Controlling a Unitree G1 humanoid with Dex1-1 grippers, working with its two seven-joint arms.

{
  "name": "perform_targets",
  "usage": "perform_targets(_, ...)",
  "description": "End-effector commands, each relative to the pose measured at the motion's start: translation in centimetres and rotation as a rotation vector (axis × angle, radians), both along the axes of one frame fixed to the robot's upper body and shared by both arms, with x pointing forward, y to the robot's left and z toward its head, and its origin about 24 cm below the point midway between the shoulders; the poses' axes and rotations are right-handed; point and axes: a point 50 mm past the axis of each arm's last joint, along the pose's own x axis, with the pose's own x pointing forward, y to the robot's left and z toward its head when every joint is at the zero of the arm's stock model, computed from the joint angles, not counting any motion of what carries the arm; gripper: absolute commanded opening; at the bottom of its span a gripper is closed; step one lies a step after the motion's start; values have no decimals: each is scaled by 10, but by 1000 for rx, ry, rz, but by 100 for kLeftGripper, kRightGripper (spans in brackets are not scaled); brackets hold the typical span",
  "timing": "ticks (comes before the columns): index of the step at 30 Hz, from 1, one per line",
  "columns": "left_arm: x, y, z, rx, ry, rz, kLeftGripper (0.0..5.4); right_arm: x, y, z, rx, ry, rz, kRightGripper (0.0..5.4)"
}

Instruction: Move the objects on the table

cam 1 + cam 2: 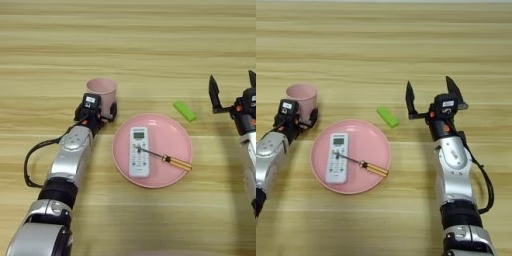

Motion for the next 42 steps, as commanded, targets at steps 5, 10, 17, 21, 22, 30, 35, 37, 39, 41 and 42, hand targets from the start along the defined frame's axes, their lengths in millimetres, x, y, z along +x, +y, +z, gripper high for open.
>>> perform_targets(5, -5, 0, -10, 25, 36, 6, 441, 3, -1, 5, 6, -18, -3, 540)
perform_targets(10, -5, 0, -9, 29, 31, 7, 487, 3, -1, 5, 5, -16, -3, 540)
perform_targets(17, -5, -1, -9, 27, 28, 10, 537, 3, -2, 5, 5, -16, -4, 540)
perform_targets(21, -4, -1, -8, 25, 23, 13, 537, 3, -2, 4, 5, -15, -5, 540)
perform_targets(22, -4, -1, -8, 26, 20, 14, 537, 3, -3, 4, 5, -14, -5, 540)
perform_targets(30, -7, -2, 5, 66, -96, -5, 537, 4, -2, 4, 3, -13, -4, 540)
perform_targets(35, -8, -1, 7, 70, -104, 5, 537, 4, -1, 4, 2, -13, -3, 540)
perform_targets(37, -9, -1, 9, 71, -111, 3, 537, 4, -1, 4, 3, -13, -3, 540)
perform_targets(39, -11, -1, 10, 69, -111, 0, 537, 4, 0, 4, 4, -13, -3, 540)
perform_targets(41, -14, -2, 10, 69, -112, -2, 537, 4, 0, 4, 4, -13, -2, 540)
perform_targets(42, -16, -1, 10, 72, -116, 1, 537, 4, 0, 4, 4, -13, -2, 540)
